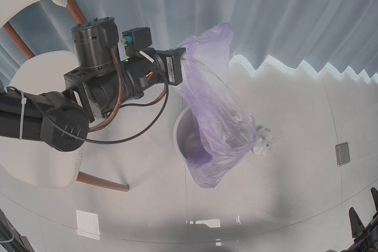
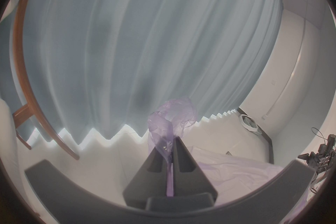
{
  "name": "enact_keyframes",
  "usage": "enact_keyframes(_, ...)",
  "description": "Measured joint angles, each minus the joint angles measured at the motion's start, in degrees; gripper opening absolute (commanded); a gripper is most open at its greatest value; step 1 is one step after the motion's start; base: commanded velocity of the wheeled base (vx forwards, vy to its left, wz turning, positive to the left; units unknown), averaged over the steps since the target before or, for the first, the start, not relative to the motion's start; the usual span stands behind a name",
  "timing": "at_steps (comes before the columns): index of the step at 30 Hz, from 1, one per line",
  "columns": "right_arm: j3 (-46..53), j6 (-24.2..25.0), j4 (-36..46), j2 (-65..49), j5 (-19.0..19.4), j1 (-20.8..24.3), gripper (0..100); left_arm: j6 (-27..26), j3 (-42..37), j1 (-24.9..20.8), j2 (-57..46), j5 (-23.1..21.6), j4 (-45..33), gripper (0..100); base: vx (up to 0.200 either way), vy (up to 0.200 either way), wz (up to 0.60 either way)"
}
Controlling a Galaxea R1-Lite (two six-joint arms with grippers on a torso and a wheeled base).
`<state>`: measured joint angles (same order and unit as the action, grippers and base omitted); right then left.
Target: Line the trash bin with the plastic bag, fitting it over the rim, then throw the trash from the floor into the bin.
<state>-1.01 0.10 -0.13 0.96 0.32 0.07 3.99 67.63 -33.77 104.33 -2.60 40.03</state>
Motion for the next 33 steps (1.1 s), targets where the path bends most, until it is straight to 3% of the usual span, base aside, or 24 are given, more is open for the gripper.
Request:
enact_keyframes(7, 0.0, -0.3, 0.1, 0.0, -0.2, 0.0, 100, 0.1, -0.9, 1.0, 0.0, 2.6, 0.5, 0, 0.0, 0.0, 0.0)
enact_keyframes(18, -2.9, 1.0, -0.9, 1.5, 0.5, 0.6, 100, -0.1, -10.6, 2.1, -3.1, 2.5, 4.3, 0, 0.0, 0.0, 0.0)
enact_keyframes(26, -12.1, 7.0, -1.5, 15.6, 3.7, 4.7, 100, -0.2, -12.5, 2.0, -3.8, 2.4, 6.7, 0, 0.0, 0.0, 0.0)
enact_keyframes(33, -14.5, 9.2, -2.0, 34.3, 9.4, 9.0, 100, -1.3, -11.9, 1.7, -4.1, 2.4, 6.7, 0, 0.0, 0.0, 0.0)
